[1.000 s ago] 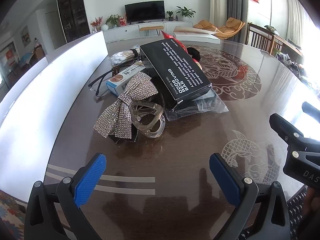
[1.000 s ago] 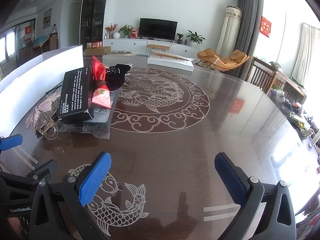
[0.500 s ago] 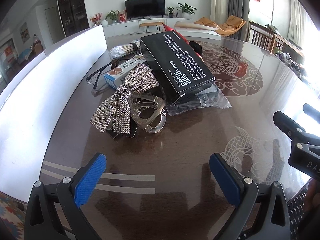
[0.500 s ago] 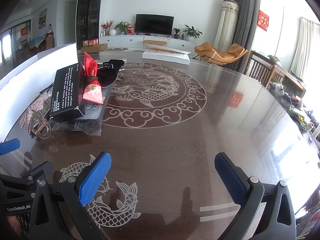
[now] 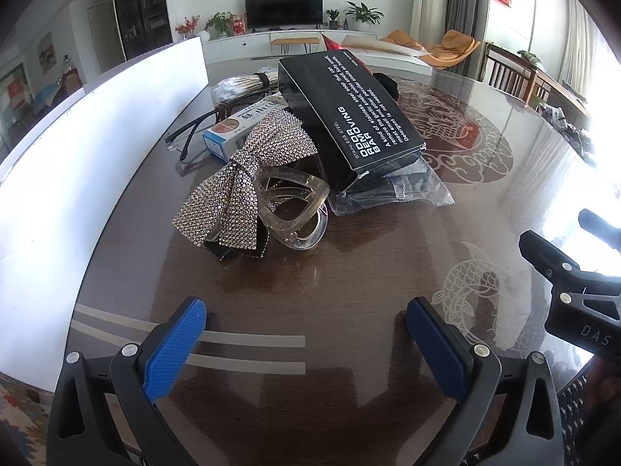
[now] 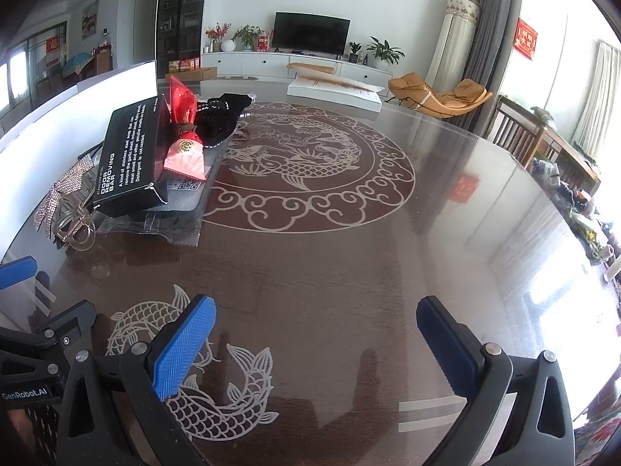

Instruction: Organize objects

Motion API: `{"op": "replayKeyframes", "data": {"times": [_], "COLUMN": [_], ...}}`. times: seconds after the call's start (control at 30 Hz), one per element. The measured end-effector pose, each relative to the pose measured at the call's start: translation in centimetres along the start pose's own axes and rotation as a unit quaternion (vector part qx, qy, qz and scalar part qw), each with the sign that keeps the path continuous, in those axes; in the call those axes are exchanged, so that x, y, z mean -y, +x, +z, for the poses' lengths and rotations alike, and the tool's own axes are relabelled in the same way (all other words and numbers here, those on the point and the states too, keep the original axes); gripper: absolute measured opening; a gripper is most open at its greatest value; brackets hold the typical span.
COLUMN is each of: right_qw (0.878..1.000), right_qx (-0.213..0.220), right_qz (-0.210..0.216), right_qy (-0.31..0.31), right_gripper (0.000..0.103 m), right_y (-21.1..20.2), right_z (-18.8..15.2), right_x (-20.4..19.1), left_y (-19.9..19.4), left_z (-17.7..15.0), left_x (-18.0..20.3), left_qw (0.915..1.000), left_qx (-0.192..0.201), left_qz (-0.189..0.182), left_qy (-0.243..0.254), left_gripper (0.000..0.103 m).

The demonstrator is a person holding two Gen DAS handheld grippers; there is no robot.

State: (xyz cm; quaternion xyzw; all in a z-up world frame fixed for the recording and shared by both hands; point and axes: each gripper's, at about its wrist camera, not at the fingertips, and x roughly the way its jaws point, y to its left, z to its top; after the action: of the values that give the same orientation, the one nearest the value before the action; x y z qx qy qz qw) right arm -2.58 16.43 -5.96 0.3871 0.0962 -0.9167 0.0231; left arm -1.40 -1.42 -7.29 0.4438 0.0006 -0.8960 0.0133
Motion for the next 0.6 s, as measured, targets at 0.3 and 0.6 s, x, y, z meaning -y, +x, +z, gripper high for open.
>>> {"op": "replayKeyframes", "data": {"times": [0.3,0.6], "right_qw": [1.0,0.999], "right_qx": [-0.014,-0.034], "right_qz": [0.008,0.014], "right_qy": [-0.001,-0.008], "right_gripper": [0.103,0.103], "right_y": [0.8,1.7], "right_z": [-0.2,0.0], "right_x": [-0.3,-0.8], "left_y": [0.1,0.3], "left_z": [0.2,0.3], "left_x": [0.1,0.0], "left_qw": [1.0,0.9999], "left_qx": [0.001,0.001], "left_qz": [-0.005,-0.012], "left_qy": [0.0,0.008], "left_gripper": [0.103,0.103]}}
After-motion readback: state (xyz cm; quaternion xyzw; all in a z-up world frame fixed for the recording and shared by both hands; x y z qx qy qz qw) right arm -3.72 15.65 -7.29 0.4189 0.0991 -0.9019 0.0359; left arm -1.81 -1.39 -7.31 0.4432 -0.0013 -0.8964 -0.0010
